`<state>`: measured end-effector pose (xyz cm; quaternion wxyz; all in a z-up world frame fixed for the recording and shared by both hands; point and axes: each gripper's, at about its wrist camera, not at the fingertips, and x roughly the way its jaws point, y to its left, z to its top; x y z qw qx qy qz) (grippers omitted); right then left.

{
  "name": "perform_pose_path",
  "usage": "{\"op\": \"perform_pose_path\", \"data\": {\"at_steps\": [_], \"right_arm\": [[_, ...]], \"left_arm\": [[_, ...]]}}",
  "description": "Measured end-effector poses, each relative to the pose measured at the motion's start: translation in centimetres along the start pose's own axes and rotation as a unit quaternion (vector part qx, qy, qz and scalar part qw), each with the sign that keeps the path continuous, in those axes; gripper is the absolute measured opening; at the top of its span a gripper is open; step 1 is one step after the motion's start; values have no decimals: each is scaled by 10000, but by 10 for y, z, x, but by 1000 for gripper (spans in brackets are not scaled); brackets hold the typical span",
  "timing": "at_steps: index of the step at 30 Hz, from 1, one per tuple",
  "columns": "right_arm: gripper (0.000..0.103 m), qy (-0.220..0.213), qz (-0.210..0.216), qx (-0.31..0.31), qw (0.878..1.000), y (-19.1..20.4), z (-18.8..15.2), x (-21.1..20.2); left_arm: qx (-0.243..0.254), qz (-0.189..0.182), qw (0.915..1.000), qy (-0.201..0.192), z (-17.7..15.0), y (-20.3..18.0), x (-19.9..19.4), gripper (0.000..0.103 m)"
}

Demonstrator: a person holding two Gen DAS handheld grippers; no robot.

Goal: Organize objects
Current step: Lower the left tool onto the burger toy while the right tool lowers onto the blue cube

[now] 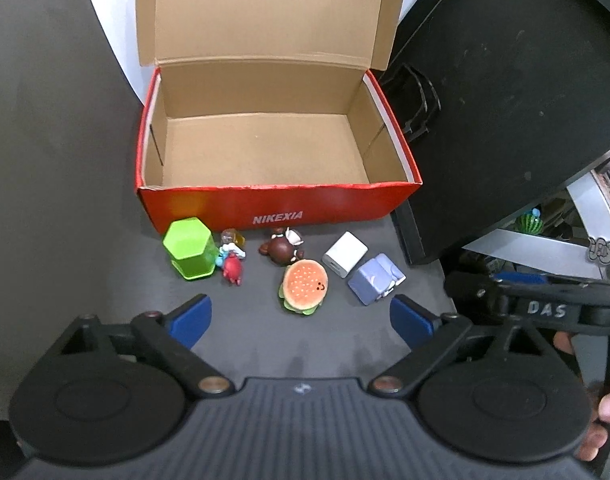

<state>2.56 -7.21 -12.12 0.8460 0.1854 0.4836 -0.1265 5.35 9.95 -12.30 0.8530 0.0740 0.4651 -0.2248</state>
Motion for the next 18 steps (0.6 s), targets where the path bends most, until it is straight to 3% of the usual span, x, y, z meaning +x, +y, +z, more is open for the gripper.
{"op": "perform_pose_path", "data": {"at_steps": [3, 13, 18], "right_arm": [[65, 151, 63, 45, 9999, -3, 0, 13], [65, 453, -23, -208, 9988, -5, 8, 48], [64, 611, -158, -546, 9965, -4, 16, 67]], "left_arm": [[-33, -13, 10000, 80, 1, -2, 11, 93], [-52, 46, 9986, 516, 6, -1, 53, 82], [-21, 80, 9985, 545, 11, -1, 67, 80]]}}
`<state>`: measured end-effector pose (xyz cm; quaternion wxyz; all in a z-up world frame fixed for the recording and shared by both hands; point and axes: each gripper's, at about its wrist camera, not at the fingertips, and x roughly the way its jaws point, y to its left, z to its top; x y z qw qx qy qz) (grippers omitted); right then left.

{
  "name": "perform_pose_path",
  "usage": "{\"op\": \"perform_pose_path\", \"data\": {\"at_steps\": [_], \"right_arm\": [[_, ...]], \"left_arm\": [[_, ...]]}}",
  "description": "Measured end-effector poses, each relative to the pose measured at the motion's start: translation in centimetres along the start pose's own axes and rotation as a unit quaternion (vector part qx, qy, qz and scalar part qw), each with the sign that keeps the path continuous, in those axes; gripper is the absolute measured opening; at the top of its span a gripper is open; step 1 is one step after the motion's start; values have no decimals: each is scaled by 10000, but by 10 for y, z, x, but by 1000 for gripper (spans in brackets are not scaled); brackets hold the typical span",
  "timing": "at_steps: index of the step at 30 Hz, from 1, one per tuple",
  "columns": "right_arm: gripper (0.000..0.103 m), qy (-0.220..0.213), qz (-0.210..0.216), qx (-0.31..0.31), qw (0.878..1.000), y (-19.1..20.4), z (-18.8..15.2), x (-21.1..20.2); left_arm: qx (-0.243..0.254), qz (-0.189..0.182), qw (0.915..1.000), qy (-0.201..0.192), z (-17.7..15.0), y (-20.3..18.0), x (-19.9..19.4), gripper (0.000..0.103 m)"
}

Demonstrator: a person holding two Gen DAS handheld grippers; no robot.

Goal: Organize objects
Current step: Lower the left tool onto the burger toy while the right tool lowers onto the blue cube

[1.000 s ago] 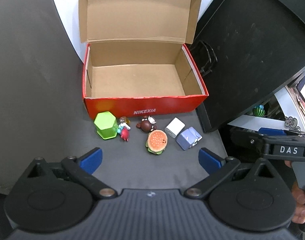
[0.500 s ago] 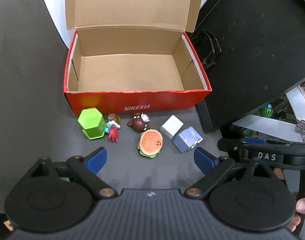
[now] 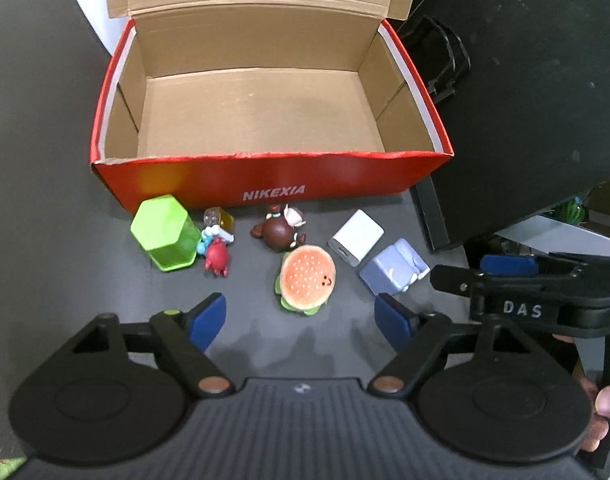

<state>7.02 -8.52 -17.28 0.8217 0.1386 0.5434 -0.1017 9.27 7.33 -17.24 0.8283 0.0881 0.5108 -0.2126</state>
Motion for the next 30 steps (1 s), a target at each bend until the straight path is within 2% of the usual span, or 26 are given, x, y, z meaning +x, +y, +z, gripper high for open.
{"op": "perform_pose_path", "data": {"at_steps": [5, 10, 14, 23, 30], "right_arm": [[64, 63, -82, -411, 9991, 3, 9, 13], [61, 149, -105, -572, 9982, 1, 10, 25], [52, 248, -4, -391, 9989, -7, 10, 34], [52, 398, -50, -537, 9978, -4, 9, 48], [52, 409, 12, -653, 9970, 1, 9, 49]], "left_arm": [[-51, 25, 9999, 125, 3, 2, 16, 76], [-133, -48, 9996, 242, 5, 1, 32, 74], [-211, -40, 9993, 290, 7, 2, 45, 70], [-314, -24, 9980, 539, 7, 7, 75, 69], [-434, -148, 9968, 650, 10, 9, 95, 67]]}}
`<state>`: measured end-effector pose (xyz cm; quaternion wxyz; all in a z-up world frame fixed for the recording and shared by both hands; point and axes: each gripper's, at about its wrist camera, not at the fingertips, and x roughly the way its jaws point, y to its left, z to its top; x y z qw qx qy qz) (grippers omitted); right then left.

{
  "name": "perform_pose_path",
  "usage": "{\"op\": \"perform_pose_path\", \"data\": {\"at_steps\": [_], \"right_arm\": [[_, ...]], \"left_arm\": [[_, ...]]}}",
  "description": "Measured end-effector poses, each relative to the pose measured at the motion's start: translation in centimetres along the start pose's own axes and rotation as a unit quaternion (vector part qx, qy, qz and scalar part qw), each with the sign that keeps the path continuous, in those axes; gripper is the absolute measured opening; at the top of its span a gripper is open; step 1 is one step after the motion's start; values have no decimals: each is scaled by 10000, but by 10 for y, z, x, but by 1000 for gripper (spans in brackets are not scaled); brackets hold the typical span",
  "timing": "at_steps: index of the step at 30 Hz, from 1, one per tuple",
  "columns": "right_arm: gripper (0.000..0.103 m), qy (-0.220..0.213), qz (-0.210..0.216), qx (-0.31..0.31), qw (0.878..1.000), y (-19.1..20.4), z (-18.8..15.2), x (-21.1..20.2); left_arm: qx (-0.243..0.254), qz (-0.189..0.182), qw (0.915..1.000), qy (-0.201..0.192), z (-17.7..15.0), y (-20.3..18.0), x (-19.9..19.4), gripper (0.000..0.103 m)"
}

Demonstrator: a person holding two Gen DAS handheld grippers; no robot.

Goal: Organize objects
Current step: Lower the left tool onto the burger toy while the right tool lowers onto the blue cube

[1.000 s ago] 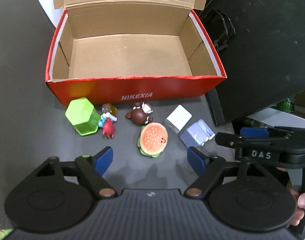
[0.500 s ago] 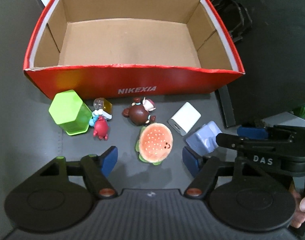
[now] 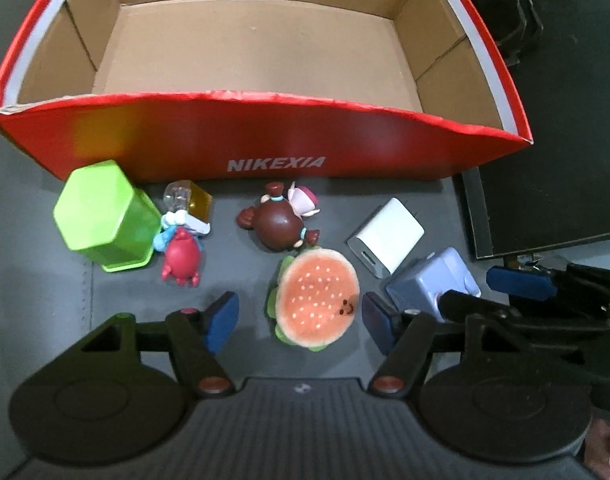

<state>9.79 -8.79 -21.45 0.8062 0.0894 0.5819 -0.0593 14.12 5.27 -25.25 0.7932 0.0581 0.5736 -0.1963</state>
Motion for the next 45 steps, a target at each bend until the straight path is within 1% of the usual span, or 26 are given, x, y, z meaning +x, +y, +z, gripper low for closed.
{"op": "perform_pose_path", "data": {"at_steps": [2, 3, 6, 9, 13, 16, 21, 23, 26, 29, 34, 38, 41, 43, 44, 45], "right_arm": [[52, -20, 119, 48, 9999, 0, 1, -2], [52, -29, 126, 13, 9999, 1, 1, -2], [52, 3, 83, -124, 9999, 5, 0, -1], [52, 62, 34, -217, 9997, 10, -1, 4], [52, 74, -61, -342, 9994, 15, -1, 10], [52, 44, -101, -362, 9993, 16, 1, 13], [52, 40, -124, -445, 9989, 20, 0, 15], [52, 71, -3, -354, 9993, 19, 0, 15], [46, 109, 139, -208, 9996, 17, -1, 14], [46, 102, 162, -155, 9997, 17, -2, 14], [46, 142, 340, -2, 9993, 15, -6, 13], [46, 226, 506, 221, 9982, 9, -10, 10], [50, 304, 599, 321, 9972, 8, -11, 11], [61, 298, 543, 328, 9975, 9, -10, 13], [70, 247, 513, 322, 9979, 9, -9, 12], [75, 182, 497, 297, 9982, 10, -7, 11]], "left_arm": [[-56, -55, 10000, 22, 2, 0, 5, 67], [-70, -67, 10000, 26, 3, 0, 6, 65], [-52, -92, 9999, 21, 5, 0, 10, 56], [-176, -126, 9997, 108, 7, 4, 15, 46], [-220, -69, 9997, 90, 5, 7, 14, 43], [-231, 12, 9997, 88, 2, 11, 11, 42], [-392, 138, 9991, 108, -3, 23, 5, 42], [-414, 210, 9989, 103, -5, 27, 3, 42], [-522, 298, 9981, 113, -9, 33, -1, 42], [-581, 371, 9975, 121, -13, 39, -7, 42], [-723, 460, 9962, 165, -19, 46, -12, 42], [-847, 420, 9951, 284, -21, 52, -13, 43], [-665, 579, 9957, 271, -19, 49, -14, 46], [-418, 621, 9967, 329, -16, 43, -13, 47], [-289, 647, 9968, 358, -15, 40, -13, 48], [-164, 674, 9969, 369, -15, 37, -13, 50]]}}
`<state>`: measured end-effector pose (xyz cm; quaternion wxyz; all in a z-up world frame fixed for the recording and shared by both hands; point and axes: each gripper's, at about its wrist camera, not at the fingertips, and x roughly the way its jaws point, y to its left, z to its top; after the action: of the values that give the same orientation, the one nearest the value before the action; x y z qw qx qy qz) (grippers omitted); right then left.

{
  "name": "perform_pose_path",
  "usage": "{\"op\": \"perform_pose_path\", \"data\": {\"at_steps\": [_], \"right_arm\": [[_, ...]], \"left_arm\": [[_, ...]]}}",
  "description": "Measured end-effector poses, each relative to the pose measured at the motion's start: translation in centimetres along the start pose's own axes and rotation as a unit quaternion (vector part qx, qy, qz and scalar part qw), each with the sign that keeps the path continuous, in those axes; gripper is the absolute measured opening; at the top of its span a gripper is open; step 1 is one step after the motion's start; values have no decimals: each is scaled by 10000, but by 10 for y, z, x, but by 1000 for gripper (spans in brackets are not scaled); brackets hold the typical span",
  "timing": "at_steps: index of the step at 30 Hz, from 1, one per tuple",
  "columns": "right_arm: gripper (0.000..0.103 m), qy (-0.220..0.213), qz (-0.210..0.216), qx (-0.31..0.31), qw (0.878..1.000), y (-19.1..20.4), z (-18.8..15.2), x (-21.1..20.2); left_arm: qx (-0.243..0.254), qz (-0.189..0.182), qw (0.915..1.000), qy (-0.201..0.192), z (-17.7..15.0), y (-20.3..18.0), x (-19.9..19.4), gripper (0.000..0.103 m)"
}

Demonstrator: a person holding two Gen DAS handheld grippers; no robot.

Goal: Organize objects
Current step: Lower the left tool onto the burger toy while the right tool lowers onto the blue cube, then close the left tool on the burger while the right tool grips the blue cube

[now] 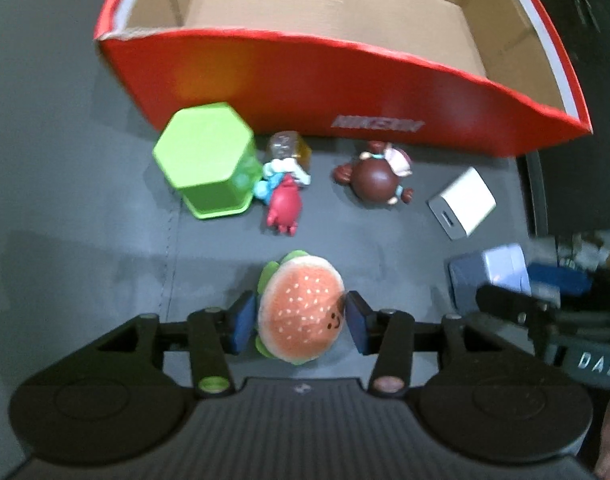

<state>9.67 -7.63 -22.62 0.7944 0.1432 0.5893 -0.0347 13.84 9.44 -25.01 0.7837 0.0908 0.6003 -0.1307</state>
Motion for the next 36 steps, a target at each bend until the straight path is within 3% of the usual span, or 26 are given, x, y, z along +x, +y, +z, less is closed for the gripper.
{"op": "perform_pose_path", "data": {"at_steps": [6, 15, 21, 25, 26, 36], "right_arm": [[78, -8, -195, -171, 9997, 5, 4, 7], [72, 125, -463, -314, 9984, 10, 6, 24], [62, 183, -600, -449, 9970, 17, 5, 34], [55, 137, -537, -436, 9975, 19, 3, 36], [48, 104, -533, -452, 9975, 19, 3, 35], [45, -170, -539, -243, 9981, 15, 0, 18]], "left_arm": [[570, 186, 9982, 98, 1, -13, 5, 59], [939, 473, 9943, 166, -3, -25, 25, 60], [963, 401, 9945, 110, -6, -28, 28, 59], [816, 303, 9962, 36, -8, -25, 26, 46], [790, 286, 9965, 15, -8, -23, 25, 46], [629, 263, 9971, -327, -6, -8, -6, 43]]}}
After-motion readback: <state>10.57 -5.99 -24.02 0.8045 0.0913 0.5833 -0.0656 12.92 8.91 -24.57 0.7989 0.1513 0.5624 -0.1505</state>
